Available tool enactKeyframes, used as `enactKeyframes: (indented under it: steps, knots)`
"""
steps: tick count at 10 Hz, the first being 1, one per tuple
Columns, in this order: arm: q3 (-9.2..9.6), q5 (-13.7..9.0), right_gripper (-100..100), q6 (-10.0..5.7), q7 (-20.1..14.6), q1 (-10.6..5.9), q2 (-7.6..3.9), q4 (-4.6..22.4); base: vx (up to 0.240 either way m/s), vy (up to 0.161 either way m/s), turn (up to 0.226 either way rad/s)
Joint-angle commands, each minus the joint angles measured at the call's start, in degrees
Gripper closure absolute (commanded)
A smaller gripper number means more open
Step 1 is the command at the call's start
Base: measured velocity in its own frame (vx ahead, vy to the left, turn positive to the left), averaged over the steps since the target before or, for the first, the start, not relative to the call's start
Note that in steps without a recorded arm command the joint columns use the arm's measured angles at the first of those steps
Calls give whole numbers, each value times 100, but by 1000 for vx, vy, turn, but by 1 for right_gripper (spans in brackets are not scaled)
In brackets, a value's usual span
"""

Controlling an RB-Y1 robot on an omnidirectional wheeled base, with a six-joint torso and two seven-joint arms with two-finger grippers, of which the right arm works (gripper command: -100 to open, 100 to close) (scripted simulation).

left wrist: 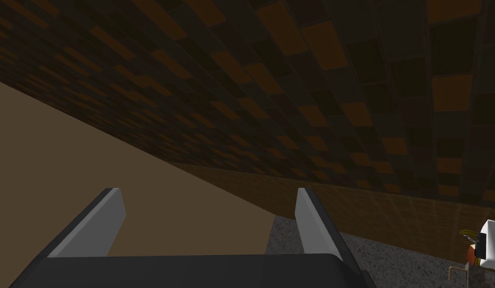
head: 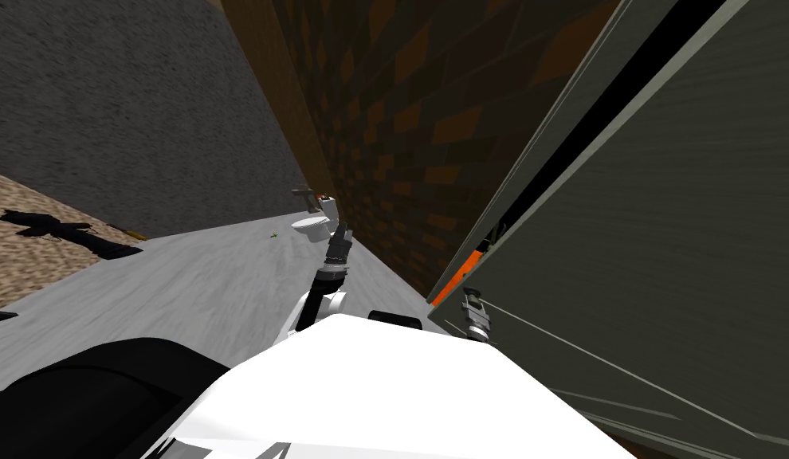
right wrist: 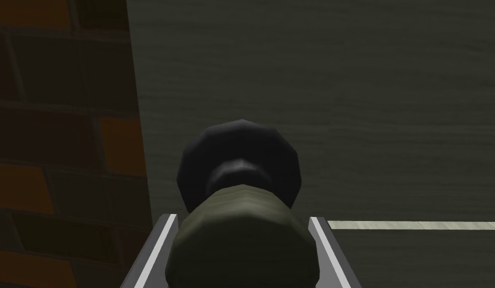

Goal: Pull the door open

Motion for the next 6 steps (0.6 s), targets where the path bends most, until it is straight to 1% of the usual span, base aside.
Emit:
enactKeyframes:
  steps: [1,2,3,6]
  knots:
    - [7,4,100,-15,-2,-9,10,-15,0,0,0]
    - [114,50,100,-46,-124,55,-93,-31,-118,-12,105]
    - [142,62,100,-57,-153,68,-116,-39,-195,-8,126]
    - [332,147,100,-136,-357,156,-273,-92,-195,-19,102]
